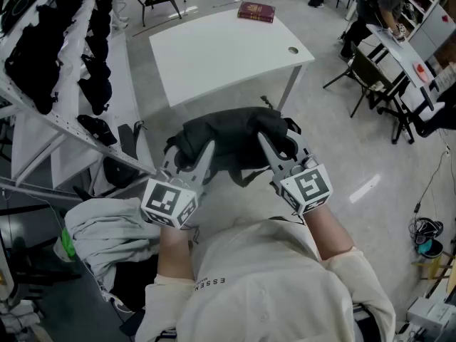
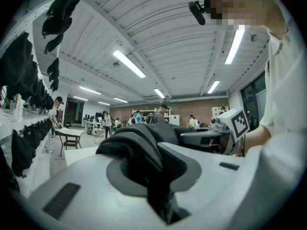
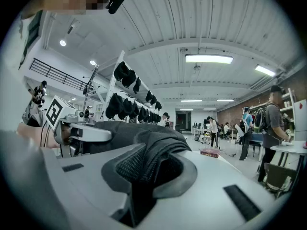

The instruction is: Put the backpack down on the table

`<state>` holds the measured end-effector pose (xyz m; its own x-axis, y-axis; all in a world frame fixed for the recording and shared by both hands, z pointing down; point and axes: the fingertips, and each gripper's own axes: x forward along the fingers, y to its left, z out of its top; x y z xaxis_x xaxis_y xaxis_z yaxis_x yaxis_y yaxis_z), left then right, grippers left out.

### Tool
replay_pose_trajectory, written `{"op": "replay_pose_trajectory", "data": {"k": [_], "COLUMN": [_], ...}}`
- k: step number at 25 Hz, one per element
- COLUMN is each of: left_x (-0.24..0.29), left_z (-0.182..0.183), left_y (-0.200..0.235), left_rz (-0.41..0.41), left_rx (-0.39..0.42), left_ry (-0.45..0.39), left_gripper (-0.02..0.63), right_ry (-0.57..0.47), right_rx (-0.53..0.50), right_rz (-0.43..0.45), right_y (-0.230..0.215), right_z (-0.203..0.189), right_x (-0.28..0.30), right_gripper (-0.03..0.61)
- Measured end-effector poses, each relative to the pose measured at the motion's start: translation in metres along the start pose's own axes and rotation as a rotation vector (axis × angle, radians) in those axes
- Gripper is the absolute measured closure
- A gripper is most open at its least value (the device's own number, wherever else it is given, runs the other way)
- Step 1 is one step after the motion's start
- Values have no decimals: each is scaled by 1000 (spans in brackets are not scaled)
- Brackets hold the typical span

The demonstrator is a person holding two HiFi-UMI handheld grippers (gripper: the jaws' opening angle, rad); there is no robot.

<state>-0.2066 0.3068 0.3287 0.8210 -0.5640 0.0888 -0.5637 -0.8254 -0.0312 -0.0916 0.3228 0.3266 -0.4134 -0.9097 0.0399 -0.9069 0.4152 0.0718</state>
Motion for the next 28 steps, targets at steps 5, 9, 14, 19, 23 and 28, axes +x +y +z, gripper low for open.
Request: {"op": "replay_pose_trajectory", "data": {"k": [5,9,14,19,23,28], "left_x": [-2,-2,-2,3,13,41], "left_z": [-1,-1,-2,-6,-12,-16], "left_y": [2,3,3,6,14,35], "left_rz": [4,6,5,12,30,78], "left_rx": [-4,-7,-3,-7,-18,-14], "left_ry": [-2,4,9,20,31,51], "left_gripper": [554,554,554,554,554,554], "right_ry": [1,9,9,18,25,21], "right_rx": [-2,0,23,40,43,62], "right_rz": [1,4,14,25,45,94], "right_y": [3,3,3,-1,-10,-35], "right_z": [0,0,-3,-8,-15,-23], "right_x": [2,3,3,8,20,51], "right_gripper": [509,509,509,509,509,509]}}
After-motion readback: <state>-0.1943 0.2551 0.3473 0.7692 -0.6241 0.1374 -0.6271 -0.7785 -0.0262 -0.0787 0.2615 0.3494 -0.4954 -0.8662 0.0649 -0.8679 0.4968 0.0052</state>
